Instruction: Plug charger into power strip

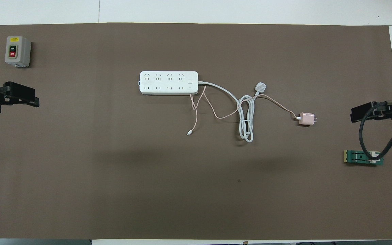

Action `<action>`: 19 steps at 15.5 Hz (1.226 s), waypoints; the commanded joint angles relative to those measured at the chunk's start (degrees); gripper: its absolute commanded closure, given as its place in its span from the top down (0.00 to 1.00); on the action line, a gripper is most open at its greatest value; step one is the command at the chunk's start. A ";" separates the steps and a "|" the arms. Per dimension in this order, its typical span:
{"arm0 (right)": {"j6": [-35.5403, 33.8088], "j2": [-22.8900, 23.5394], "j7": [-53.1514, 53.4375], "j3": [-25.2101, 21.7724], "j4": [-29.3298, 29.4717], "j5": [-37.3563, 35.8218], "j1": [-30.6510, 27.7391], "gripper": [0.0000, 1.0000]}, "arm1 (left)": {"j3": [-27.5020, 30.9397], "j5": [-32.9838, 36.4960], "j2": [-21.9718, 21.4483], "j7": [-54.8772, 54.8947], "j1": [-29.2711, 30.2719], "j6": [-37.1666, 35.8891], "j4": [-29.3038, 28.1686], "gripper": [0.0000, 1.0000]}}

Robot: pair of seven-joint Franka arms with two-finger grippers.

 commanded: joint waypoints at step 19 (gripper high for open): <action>-0.46 -0.60 -0.95 0.38 -0.67 -0.81 -0.66 1.00 | -0.27 -0.79 -1.08 0.43 -0.17 0.56 -1.10 1.00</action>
